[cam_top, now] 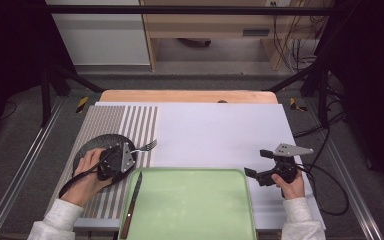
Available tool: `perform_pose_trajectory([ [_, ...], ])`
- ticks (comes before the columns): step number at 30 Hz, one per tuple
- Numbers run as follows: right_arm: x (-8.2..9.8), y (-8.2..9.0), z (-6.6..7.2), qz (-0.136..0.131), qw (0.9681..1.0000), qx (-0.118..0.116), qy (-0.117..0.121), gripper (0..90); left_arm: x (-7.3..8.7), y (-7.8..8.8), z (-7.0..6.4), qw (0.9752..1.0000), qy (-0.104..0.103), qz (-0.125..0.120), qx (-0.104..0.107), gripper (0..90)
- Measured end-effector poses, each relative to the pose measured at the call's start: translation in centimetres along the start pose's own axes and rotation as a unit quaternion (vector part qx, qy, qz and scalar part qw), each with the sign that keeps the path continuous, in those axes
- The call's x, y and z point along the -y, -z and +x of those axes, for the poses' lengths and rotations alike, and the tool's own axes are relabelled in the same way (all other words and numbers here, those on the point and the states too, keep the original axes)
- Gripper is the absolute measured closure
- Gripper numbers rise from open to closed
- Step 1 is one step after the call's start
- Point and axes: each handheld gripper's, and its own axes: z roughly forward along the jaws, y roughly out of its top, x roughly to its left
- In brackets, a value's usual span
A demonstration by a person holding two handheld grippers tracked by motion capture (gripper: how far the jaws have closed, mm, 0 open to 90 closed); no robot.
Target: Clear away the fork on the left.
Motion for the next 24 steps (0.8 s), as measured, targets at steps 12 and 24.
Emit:
perform_pose_trajectory([
  [12, 0.0, 0.0, 0.0, 0.001, 1.0000, 0.001, 0.000, 0.5, -0.8, 1.2, -1.6, 0.9994, 0.027, -0.011, 0.016, 76.9],
  [24, 0.0, 0.0, 0.0, 0.000, 1.0000, 0.000, 0.000, 0.5, -1.5, 2.3, -2.8, 0.9973, 0.062, -0.021, 0.034, 77.0],
])
